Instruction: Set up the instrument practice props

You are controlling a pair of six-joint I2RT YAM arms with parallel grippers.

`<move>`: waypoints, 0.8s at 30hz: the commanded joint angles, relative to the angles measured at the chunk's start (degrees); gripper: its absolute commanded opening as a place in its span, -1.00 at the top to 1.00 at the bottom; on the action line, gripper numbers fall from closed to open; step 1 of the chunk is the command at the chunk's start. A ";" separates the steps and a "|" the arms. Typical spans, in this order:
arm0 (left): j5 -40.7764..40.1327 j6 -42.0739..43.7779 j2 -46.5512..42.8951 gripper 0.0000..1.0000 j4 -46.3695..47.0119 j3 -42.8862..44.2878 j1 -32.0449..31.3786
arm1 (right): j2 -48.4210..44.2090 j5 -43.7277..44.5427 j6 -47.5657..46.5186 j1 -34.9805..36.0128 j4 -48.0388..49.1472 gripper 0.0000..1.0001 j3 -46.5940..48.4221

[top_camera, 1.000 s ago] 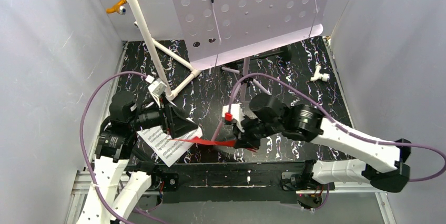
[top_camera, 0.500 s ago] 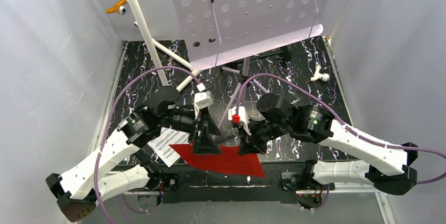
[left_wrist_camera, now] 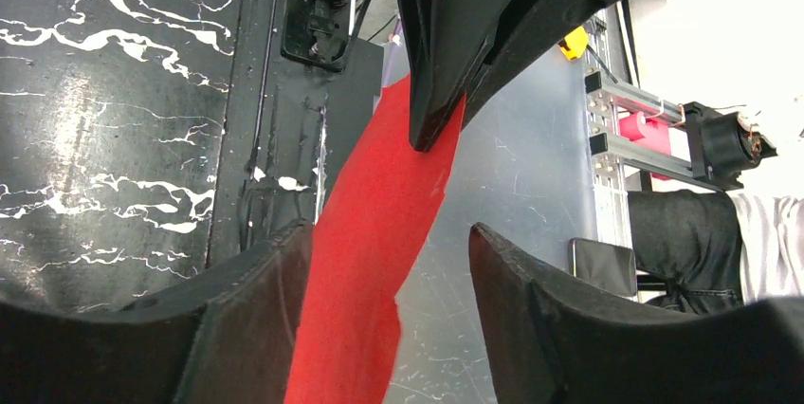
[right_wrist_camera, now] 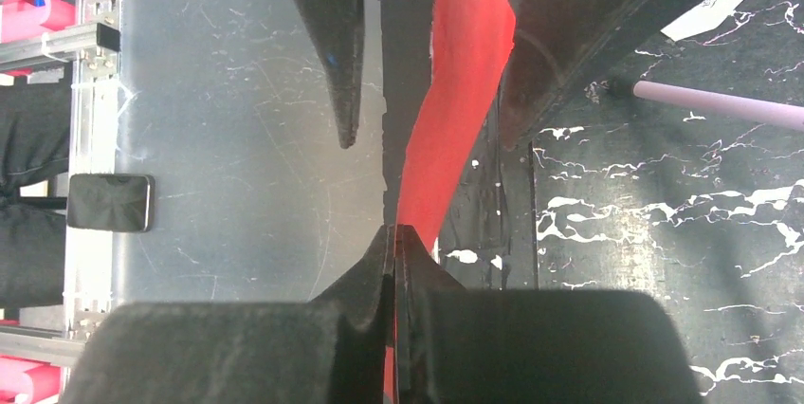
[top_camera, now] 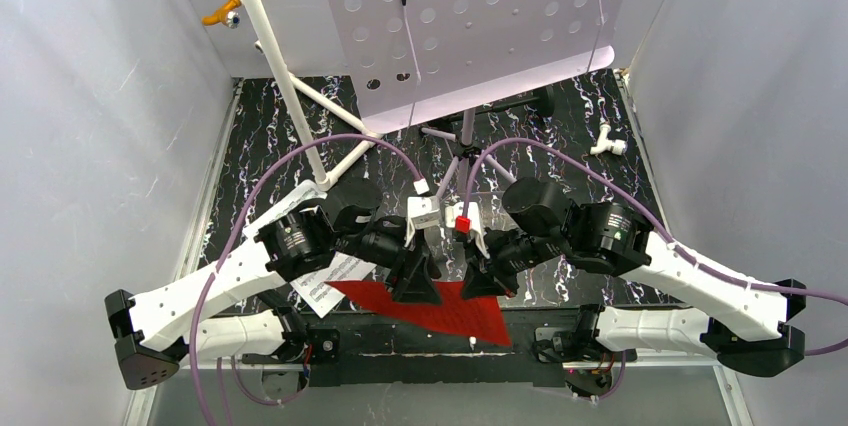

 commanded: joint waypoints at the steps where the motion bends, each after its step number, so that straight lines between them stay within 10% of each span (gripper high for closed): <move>1: -1.92 -1.27 0.69 -0.11 1.15 0.15 -1.09 | -0.08 -1.91 0.87 0.17 2.55 0.97 1.77; 10: -5.23 -0.84 -4.79 0.80 2.49 -2.91 -1.65 | -1.41 0.80 3.83 0.17 5.49 0.97 0.54; 13: -10.46 -0.55 -10.16 1.00 1.98 -3.68 -1.65 | -2.79 8.17 5.98 0.17 7.21 -0.07 -0.92; 17: -17.82 -1.08 -17.99 1.00 0.97 -3.94 -1.65 | -9.01 25.00 14.54 0.18 18.83 -0.94 -9.18; 24: -27.55 -4.76 -26.37 1.00 -2.38 3.15 -1.67 | -14.41 16.62 26.67 0.17 54.54 -0.97 -24.18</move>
